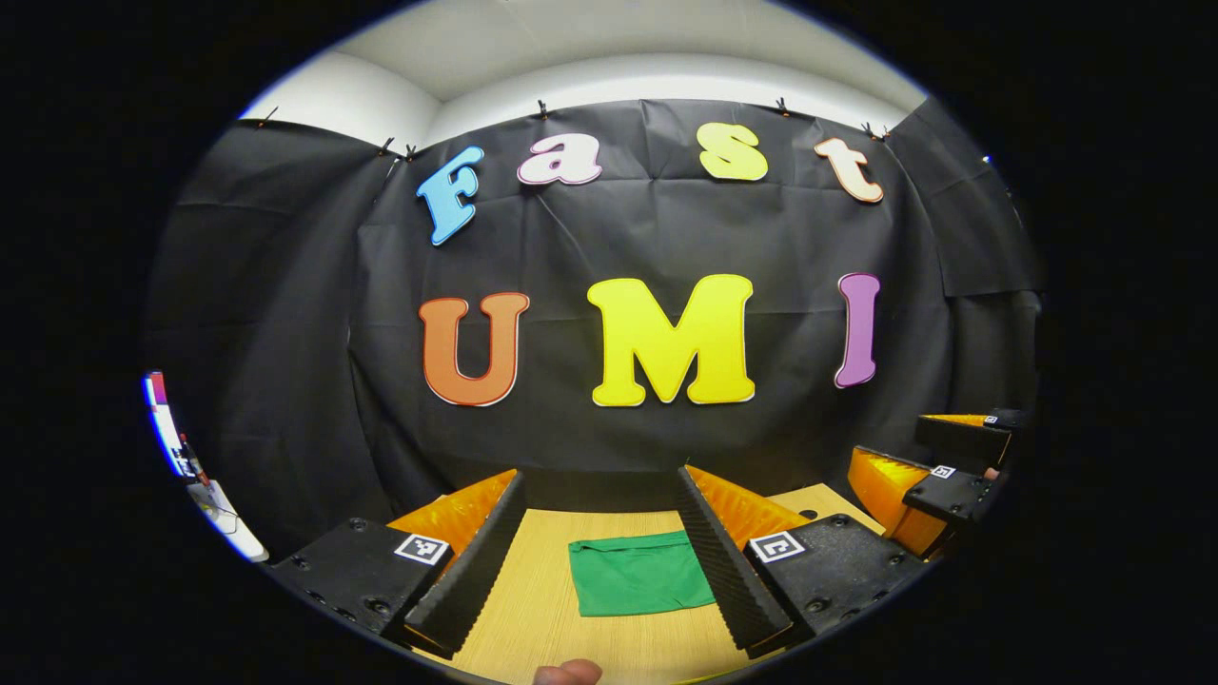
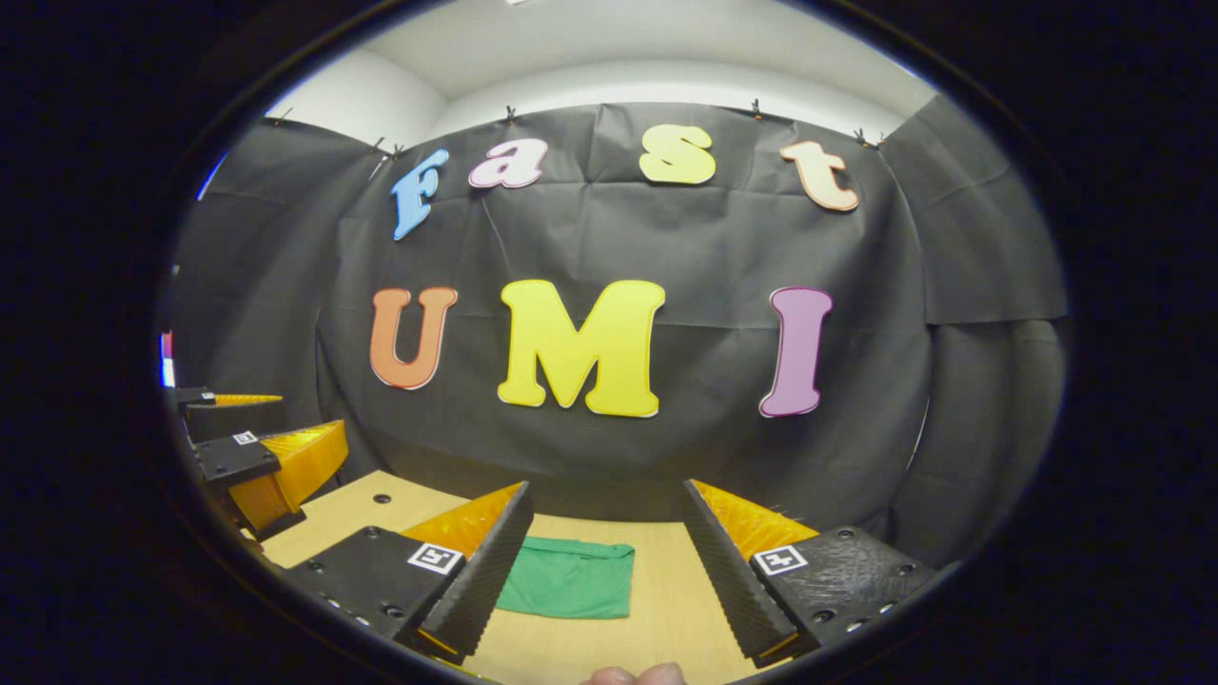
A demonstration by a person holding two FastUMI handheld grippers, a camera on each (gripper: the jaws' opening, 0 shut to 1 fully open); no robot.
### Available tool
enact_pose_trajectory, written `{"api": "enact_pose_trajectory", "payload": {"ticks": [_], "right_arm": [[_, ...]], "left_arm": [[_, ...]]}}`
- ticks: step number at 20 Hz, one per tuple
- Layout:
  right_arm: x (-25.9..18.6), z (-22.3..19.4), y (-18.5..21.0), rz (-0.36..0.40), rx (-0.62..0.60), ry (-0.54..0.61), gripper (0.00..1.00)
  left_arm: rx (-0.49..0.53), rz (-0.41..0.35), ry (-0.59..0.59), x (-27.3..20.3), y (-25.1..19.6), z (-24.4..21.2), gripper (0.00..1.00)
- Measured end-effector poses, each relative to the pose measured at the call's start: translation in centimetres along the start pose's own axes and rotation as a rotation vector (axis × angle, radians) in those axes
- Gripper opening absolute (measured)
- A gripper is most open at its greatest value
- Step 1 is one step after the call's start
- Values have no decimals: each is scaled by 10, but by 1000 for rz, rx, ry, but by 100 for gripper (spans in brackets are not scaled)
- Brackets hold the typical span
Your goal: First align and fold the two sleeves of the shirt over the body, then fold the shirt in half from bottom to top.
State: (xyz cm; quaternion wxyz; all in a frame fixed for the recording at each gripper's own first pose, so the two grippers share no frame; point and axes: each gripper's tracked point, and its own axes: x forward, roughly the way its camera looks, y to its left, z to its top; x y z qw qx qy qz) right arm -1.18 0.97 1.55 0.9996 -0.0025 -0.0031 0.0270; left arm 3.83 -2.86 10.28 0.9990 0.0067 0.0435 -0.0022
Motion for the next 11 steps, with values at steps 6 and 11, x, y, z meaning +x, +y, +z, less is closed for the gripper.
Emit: {"api": "enact_pose_trajectory", "payload": {"ticks": [6, 11], "right_arm": [[7, 2, 2, 8, 0, -12, 96], [11, 3, 0, 4, 6, -7, 96]], "left_arm": [[0, 3, 2, 9, -2, 0, 99], [0, 1, 5, 12, -6, 0, 99]]}}
